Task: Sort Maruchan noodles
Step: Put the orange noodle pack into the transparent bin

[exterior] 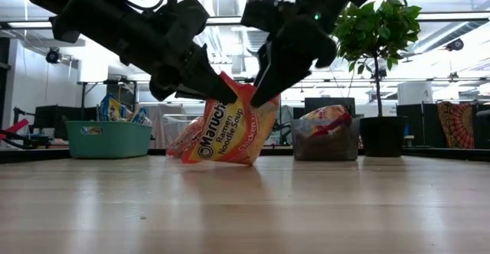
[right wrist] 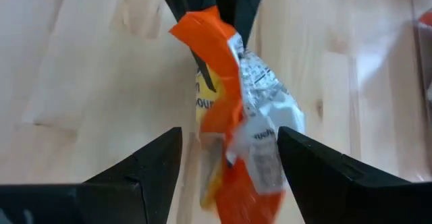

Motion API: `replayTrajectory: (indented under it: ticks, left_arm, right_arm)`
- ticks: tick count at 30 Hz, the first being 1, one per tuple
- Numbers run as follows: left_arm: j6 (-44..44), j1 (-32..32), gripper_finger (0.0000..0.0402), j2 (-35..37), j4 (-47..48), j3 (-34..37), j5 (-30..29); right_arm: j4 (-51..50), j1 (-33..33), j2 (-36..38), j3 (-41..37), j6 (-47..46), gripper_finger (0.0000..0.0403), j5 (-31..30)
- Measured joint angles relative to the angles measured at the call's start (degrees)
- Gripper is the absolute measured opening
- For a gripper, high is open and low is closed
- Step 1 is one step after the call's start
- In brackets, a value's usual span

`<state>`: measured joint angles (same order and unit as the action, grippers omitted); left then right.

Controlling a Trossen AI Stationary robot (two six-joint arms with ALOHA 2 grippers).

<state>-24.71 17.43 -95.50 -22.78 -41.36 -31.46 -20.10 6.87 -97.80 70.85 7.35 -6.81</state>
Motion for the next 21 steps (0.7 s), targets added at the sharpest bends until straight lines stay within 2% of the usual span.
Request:
replayTrajectory:
  ticks: [5,9,12,16,19,21]
  left_arm:
    - [0.39,0.0,0.0,0.02,-1.25,0.02,0.0]
    - [0.44,0.0,0.0,0.02,-1.62,0.02,0.0]
    - [0.44,0.0,0.0,0.02,-1.66,0.02,0.04]
    - [2.98,-0.05,0.0008,0.73,-1.58,-0.04,2.36]
    - [7.22,-0.03,0.0033,2.9,-1.12,-0.3,3.54]
    - [10.53,0.0,0.0057,5.29,1.18,-0.56,3.67]
  right_arm:
    - [3.06,0.0,-2.35,0.0,2.38,0.0228,-1.3]
    - [4.48,-0.03,-3.02,0.0,2.73,0.0205,-1.36]
    - [4.38,-0.24,-3.11,0.0,2.35,0.0165,-1.38]
    - [4.07,-0.37,-3.09,0.0,1.24,0.009,-1.18]
    - [4.09,-0.37,-2.75,0.0,0.79,0.0033,-0.2]
    - [4.31,-0.35,-2.43,0.0,0.29,0.0018,-0.07]
